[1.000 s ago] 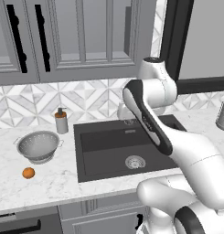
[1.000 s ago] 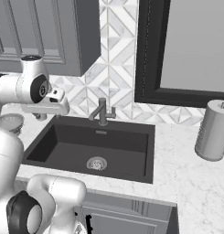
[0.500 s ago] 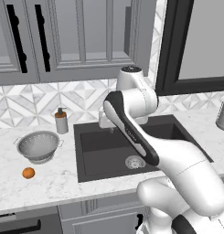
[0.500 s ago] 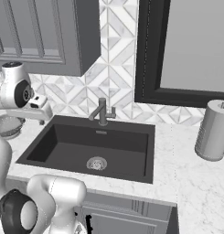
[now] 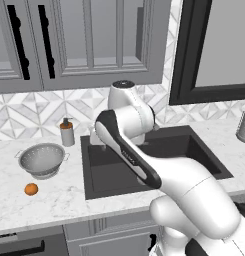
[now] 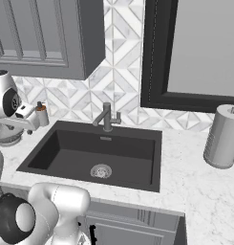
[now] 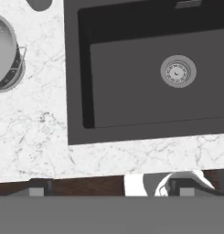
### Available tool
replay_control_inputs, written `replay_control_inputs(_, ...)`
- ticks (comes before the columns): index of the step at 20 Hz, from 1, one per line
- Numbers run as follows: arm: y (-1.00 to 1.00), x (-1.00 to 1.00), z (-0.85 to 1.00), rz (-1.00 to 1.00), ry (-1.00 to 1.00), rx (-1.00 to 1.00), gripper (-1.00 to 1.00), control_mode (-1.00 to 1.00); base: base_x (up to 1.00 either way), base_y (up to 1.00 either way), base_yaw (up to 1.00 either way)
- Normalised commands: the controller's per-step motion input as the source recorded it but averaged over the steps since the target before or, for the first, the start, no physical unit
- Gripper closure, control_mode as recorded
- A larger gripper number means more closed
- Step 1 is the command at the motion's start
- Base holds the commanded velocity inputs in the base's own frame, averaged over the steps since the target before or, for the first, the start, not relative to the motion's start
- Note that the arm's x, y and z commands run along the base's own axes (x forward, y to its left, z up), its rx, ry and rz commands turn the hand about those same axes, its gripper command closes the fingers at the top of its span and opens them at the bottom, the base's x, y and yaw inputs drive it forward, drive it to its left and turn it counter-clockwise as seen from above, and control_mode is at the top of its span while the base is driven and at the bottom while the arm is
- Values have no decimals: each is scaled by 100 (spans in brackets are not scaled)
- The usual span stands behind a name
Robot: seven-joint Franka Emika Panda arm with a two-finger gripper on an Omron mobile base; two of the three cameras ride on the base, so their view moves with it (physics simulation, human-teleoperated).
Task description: Put the colander in the sink, put the tangerine in the colander, and turn on the sink faucet and pour water over the colander.
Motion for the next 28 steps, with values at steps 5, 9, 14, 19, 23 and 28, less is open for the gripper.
replay_control_inputs(5, 14, 0, -2, -1, 0, 4, -100, -100, 0, 0, 0)
replay_control_inputs(9, 21, 0, 0, 0, 2, 0, -100, -100, 0, 0, 0)
replay_control_inputs(14, 29, 5, -7, 0, 0, 1, -100, -100, 0, 0, 0)
replay_control_inputs(19, 31, 0, -12, 0, 0, 4, -100, -100, 0, 0, 0)
replay_control_inputs(23, 43, 8, -33, 0, 0, 1, -100, -100, 0, 0, 0)
replay_control_inputs(28, 53, 50, -47, 0, 0, 3, -100, -100, 0, 0, 0)
